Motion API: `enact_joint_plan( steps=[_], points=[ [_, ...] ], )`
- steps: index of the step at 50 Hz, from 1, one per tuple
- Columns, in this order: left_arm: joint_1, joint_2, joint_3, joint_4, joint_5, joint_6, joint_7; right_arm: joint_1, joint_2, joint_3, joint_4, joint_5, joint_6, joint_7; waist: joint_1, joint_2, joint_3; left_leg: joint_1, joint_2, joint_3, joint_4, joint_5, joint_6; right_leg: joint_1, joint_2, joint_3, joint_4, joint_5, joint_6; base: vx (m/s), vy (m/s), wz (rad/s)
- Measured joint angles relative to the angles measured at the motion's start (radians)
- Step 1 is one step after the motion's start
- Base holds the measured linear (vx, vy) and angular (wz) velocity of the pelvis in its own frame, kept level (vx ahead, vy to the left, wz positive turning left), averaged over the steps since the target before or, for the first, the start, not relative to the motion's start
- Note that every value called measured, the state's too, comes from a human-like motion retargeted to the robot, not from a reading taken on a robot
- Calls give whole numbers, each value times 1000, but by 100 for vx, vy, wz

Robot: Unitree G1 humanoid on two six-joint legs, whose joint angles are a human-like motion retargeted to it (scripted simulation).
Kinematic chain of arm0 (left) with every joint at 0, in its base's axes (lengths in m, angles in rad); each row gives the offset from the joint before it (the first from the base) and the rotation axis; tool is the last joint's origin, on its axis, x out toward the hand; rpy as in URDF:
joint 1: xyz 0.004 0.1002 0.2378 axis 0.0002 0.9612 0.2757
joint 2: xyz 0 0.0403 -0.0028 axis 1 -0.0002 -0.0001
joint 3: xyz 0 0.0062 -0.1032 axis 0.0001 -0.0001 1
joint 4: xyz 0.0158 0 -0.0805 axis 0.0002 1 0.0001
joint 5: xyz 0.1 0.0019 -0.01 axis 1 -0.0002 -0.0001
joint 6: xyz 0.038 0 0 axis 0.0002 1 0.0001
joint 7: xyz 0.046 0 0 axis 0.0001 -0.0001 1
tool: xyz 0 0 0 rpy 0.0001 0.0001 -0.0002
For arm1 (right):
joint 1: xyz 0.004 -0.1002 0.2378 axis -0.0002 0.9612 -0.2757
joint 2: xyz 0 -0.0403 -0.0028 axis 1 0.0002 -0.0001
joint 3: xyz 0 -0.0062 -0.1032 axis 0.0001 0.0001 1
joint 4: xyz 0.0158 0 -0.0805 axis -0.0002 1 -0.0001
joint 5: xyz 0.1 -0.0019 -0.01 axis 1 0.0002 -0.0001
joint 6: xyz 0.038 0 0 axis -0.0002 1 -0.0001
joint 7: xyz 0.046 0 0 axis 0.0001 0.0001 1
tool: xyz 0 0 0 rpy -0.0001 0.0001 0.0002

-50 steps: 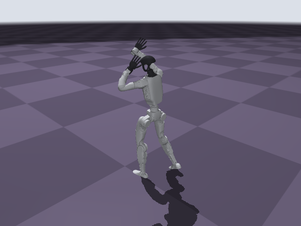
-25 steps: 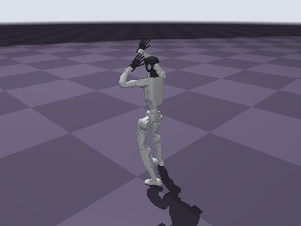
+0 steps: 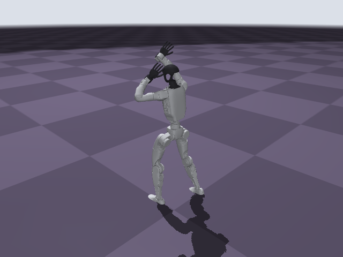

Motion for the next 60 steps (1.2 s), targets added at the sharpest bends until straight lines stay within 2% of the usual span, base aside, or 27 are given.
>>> enact_joint_plan(
  steps=[1,2,3,4,7,9,12,15,18,20,22,26,28,33,38,42,46,48,50,52,55,58,60],
  points=[
    [17,-40,-48,-64,-102,-116,-13,-15,38,0,-21,0,0,0,-11,-14,17,25,-8,4,1,-13,0,-18,-13,-2,78,2,-9,43,22,19],
    [23,-53,-65,-84,-150,-169,-24,-13,53,0,-19,0,0,0,-17,-25,28,50,-16,6,2,-25,2,-36,-23,-2,156,13,-19,42,23,24],
    [6,-12,-23,-16,-91,-95,-32,22,22,0,29,0,0,0,-13,-31,30,74,-20,5,1,-35,9,-56,-29,-1,231,42,-29,42,24,29],
    [0,-2,-14,8,-61,-59,-33,36,20,0,44,0,0,0,-18,-30,35,97,-22,3,1,-45,13,-82,-34,-1,311,80,-35,42,23,34],
    [2,-14,-38,7,-38,-30,-30,38,44,0,35,0,0,0,-46,-19,51,156,-22,-10,-6,-70,26,-176,-45,-13,541,182,-48,39,19,35],
    [-1,-17,-44,7,-40,-20,-27,38,51,0,36,0,0,0,-58,-13,58,188,-20,-15,-21,-78,32,-242,-65,-47,646,186,-72,38,15,23],
    [-4,-30,-48,12,-45,-17,-30,43,62,0,22,0,0,0,-67,-2,52,221,-17,-5,-12,-104,14,-302,-118,-129,709,131,-115,40,10,24],
    [-2,-46,-49,26,-51,-14,-36,50,62,0,16,0,0,0,-87,-10,41,241,-31,-18,-11,-132,7,-348,-146,-179,673,96,-118,41,2,32],
    [-2,-60,-52,36,-59,-19,-37,49,62,0,11,0,0,0,-122,-28,14,259,-58,-42,-30,-154,-6,-375,-127,-166,523,54,-69,44,-4,51],
    [11,-106,-91,-20,-135,-120,-34,16,92,0,-52,0,0,0,-156,-42,-4,271,-80,-61,-51,-163,-22,-375,-111,-145,369,39,-21,47,-9,58],
    [7,-42,-68,53,-112,-76,-102,30,59,0,-46,0,0,0,-181,-57,-33,287,-93,-73,-59,-171,-23,-356,-99,-127,239,30,-1,48,-14,46],
    [-15,-63,-38,63,-98,-56,-69,33,53,0,-39,0,0,0,-180,-43,-60,301,-95,-70,-36,-152,-11,-307,-94,-127,155,-14,-22,47,-17,12],
    [-11,-51,-33,73,-78,-43,-60,34,38,0,-24,0,0,0,-179,-43,-49,284,-92,-64,61,-119,-13,-266,-96,-128,157,-31,-27,44,-20,-20],
    [-11,-30,-35,65,-51,-18,-53,32,33,0,-10,0,0,0,-137,-56,21,134,-109,-53,471,48,-49,-134,-110,-107,106,-43,-10,39,-18,-33],
    [-28,-18,-40,36,-61,-28,-81,27,47,0,-21,0,0,0,-99,-59,42,-31,-68,65,646,7,-23,-42,-126,-103,35,-45,16,36,-9,-23],
    [-33,-6,-58,18,-67,-41,-98,4,60,0,-12,0,0,0,-54,-45,38,-121,-28,129,534,-5,-38,-2,-105,-86,-32,-48,51,37,-2,-43],
    [-64,-9,-45,8,-44,-42,-73,-29,69,0,8,0,0,0,7,-15,17,-160,19,156,236,-15,-38,24,-58,-63,-97,-60,76,40,6,-53],
    [-81,-17,-34,9,-31,-37,-57,-45,70,0,30,0,0,0,36,7,13,-147,35,147,50,24,-48,34,-29,-43,-114,-67,75,42,13,-60],
    [-91,-29,-24,12,-8,-26,-34,-57,72,0,54,0,0,0,54,27,25,-118,39,109,-94,107,-59,41,-5,-23,-106,-76,57,38,16,-48],
    [-86,-59,-2,19,32,-3,26,-46,32,0,170,0,0,0,41,33,57,-83,36,72,-171,176,-46,32,6,-20,-61,-75,24,31,17,-13],
    [-76,-77,4,33,51,19,14,-19,49,0,222,0,0,0,7,21,118,-40,30,54,-196,185,-24,-4,5,-30,66,-34,-3,25,17,25],
    [-34,-131,11,46,42,41,-2,50,56,0,266,0,0,0,-29,22,209,0,29,40,-188,170,-24,-103,1,-16,321,65,-17,16,17,38],
    [-8,-203,62,79,9,65,15,128,47,0,299,0,0,0,-29,33,243,16,25,33,-192,172,-12,-202,-9,1,494,128,-19,10,14,16]
  ],
)
